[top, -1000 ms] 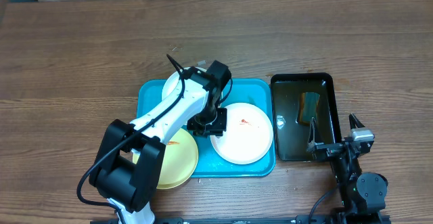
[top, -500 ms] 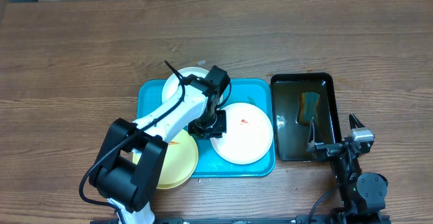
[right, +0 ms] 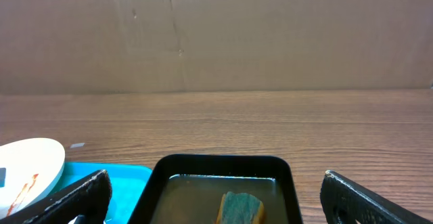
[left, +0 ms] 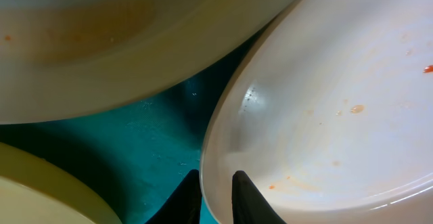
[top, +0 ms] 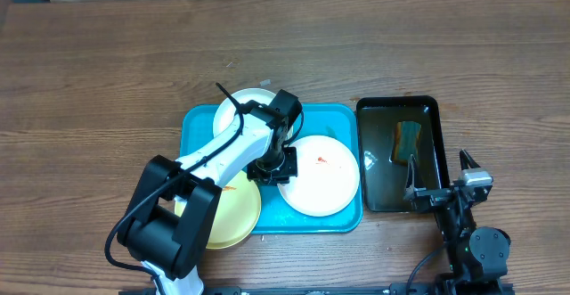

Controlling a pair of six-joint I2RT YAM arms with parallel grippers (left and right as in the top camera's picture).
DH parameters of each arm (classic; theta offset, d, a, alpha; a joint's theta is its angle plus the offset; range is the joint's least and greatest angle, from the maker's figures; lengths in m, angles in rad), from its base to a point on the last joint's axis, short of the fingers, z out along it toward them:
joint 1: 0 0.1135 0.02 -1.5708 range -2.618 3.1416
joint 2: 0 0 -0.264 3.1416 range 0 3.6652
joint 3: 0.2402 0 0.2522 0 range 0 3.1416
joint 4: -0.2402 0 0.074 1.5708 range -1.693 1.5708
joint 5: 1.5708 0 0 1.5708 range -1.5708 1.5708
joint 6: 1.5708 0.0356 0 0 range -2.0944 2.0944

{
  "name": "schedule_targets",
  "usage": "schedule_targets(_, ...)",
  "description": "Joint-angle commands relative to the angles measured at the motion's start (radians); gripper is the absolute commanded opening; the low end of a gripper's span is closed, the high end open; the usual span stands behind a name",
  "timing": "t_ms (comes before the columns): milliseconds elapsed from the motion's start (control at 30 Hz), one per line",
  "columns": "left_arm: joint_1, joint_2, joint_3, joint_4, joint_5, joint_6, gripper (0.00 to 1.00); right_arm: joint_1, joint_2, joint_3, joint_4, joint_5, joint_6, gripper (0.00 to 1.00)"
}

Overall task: Clean dirty plates on tray and stack at the side
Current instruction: 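Grip the right white plate's rim with the left gripper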

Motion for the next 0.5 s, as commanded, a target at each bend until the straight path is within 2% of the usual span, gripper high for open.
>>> schedule_targets(0, -0.008, 0.009, -0.006, 0.001, -0.024, -0.01, 0.18, 0.003, -0.011, -0.011, 0.005, 0.009, -0.006, 1.0)
schedule_targets(267, -0.007, 0.009, -0.006, 0.002, -0.028, -0.01, 0.09, 0.003, -0.011, -0.011, 0.005, 0.009, -0.006, 1.0)
schedule_targets(467, -0.007, 0.009, -0.006, 0.001, -0.028, -0.01, 0.09, 0.003, -0.011, -0.011, 0.005, 0.009, -0.007, 1.0)
